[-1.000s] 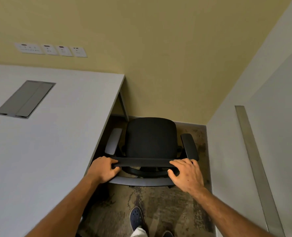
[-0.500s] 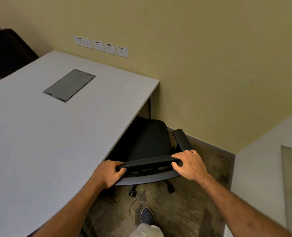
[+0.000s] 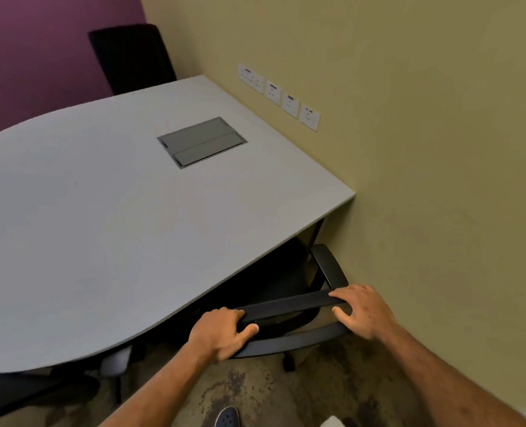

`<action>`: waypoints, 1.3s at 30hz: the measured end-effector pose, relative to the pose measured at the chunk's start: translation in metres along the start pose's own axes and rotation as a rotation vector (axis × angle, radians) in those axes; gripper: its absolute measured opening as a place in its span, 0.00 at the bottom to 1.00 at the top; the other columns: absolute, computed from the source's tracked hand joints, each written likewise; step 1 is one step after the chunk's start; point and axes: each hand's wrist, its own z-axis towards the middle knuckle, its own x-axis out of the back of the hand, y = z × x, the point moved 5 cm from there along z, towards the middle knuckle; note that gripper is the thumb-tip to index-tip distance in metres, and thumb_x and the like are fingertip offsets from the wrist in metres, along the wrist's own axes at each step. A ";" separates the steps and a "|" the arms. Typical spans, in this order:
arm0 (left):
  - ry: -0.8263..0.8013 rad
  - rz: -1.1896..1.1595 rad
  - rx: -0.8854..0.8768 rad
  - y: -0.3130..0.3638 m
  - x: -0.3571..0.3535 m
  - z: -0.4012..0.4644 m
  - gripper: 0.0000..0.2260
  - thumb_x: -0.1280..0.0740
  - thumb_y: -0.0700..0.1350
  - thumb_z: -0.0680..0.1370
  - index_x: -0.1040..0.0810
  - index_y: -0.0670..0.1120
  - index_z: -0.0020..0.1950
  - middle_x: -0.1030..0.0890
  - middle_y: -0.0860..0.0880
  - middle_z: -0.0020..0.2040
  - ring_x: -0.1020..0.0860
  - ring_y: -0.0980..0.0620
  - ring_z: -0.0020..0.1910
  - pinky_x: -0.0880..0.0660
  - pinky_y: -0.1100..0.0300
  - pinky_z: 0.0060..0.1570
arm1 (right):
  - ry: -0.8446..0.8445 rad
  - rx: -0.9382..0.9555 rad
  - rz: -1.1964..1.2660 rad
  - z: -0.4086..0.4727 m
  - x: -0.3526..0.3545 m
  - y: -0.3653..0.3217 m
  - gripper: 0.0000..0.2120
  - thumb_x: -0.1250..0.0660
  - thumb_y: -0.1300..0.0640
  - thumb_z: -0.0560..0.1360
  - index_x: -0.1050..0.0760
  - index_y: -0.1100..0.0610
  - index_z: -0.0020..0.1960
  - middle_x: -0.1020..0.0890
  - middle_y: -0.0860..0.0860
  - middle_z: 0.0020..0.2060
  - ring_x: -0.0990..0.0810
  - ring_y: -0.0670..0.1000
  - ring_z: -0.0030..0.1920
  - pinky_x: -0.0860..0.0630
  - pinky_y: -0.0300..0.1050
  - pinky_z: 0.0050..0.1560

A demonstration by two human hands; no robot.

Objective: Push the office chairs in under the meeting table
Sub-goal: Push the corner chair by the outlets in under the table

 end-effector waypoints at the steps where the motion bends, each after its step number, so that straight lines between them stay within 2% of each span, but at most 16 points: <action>1: -0.010 -0.009 0.009 0.007 0.000 0.005 0.33 0.50 0.74 0.75 0.22 0.54 0.65 0.16 0.52 0.53 0.19 0.51 0.50 0.23 0.51 0.53 | 0.002 0.024 -0.006 0.010 0.001 0.010 0.23 0.40 0.38 0.76 0.22 0.44 0.66 0.18 0.42 0.61 0.23 0.44 0.61 0.34 0.42 0.65; 3: -0.026 -0.036 0.040 0.021 -0.003 0.016 0.35 0.51 0.75 0.74 0.22 0.54 0.64 0.16 0.51 0.51 0.19 0.50 0.48 0.22 0.50 0.51 | -0.004 0.081 -0.008 0.029 0.007 0.027 0.24 0.42 0.37 0.75 0.22 0.44 0.65 0.18 0.41 0.60 0.23 0.45 0.60 0.33 0.43 0.64; 7: 0.030 -0.068 0.158 0.047 -0.011 0.030 0.37 0.51 0.76 0.73 0.24 0.53 0.68 0.16 0.50 0.54 0.19 0.48 0.51 0.22 0.49 0.51 | -0.005 0.192 -0.006 0.065 0.017 0.059 0.25 0.42 0.36 0.74 0.20 0.45 0.64 0.17 0.43 0.59 0.21 0.47 0.60 0.30 0.46 0.63; 13: 0.095 -0.114 0.312 0.090 -0.008 0.039 0.35 0.50 0.74 0.74 0.23 0.53 0.67 0.15 0.50 0.54 0.19 0.46 0.52 0.23 0.49 0.50 | 0.003 0.324 0.014 0.095 0.030 0.092 0.24 0.40 0.38 0.73 0.18 0.49 0.60 0.14 0.45 0.54 0.18 0.49 0.56 0.26 0.50 0.60; 19: 0.217 -0.149 0.331 0.100 -0.012 0.054 0.30 0.47 0.70 0.78 0.23 0.53 0.68 0.17 0.56 0.61 0.20 0.55 0.57 0.24 0.56 0.55 | 0.034 0.358 0.068 0.122 0.040 0.113 0.17 0.33 0.44 0.73 0.16 0.52 0.57 0.13 0.48 0.50 0.17 0.50 0.52 0.24 0.50 0.57; 25: 0.234 -0.197 0.331 0.096 0.004 0.086 0.27 0.45 0.68 0.79 0.22 0.53 0.68 0.16 0.56 0.58 0.19 0.57 0.52 0.23 0.58 0.52 | 0.014 0.379 0.061 0.168 0.047 0.119 0.15 0.30 0.46 0.73 0.16 0.51 0.57 0.13 0.47 0.50 0.18 0.51 0.51 0.23 0.49 0.56; 28: 0.240 -0.199 0.350 0.087 0.017 0.106 0.27 0.45 0.67 0.78 0.20 0.53 0.65 0.15 0.54 0.54 0.19 0.55 0.49 0.23 0.56 0.51 | 0.014 0.407 0.031 0.202 0.054 0.115 0.16 0.30 0.44 0.73 0.16 0.51 0.57 0.13 0.47 0.50 0.17 0.52 0.52 0.24 0.50 0.57; 33: 0.261 -0.197 0.348 0.065 0.031 0.136 0.29 0.43 0.68 0.78 0.23 0.51 0.70 0.16 0.53 0.58 0.19 0.54 0.54 0.25 0.59 0.53 | -0.023 0.407 0.016 0.246 0.055 0.111 0.23 0.37 0.38 0.72 0.16 0.51 0.57 0.13 0.47 0.51 0.17 0.52 0.53 0.24 0.53 0.59; 36: 0.213 -0.177 0.321 0.058 0.029 0.147 0.29 0.44 0.68 0.78 0.24 0.52 0.71 0.17 0.53 0.61 0.20 0.54 0.55 0.24 0.58 0.54 | -0.018 0.416 0.022 0.251 0.054 0.112 0.24 0.38 0.38 0.71 0.16 0.51 0.56 0.13 0.47 0.49 0.16 0.51 0.50 0.23 0.52 0.57; 39: 0.205 -0.177 0.326 0.052 0.029 0.150 0.30 0.45 0.68 0.78 0.25 0.52 0.71 0.18 0.54 0.63 0.21 0.55 0.58 0.25 0.58 0.57 | 0.006 0.412 0.028 0.256 0.052 0.115 0.24 0.38 0.38 0.71 0.16 0.50 0.57 0.13 0.47 0.50 0.16 0.50 0.52 0.24 0.52 0.59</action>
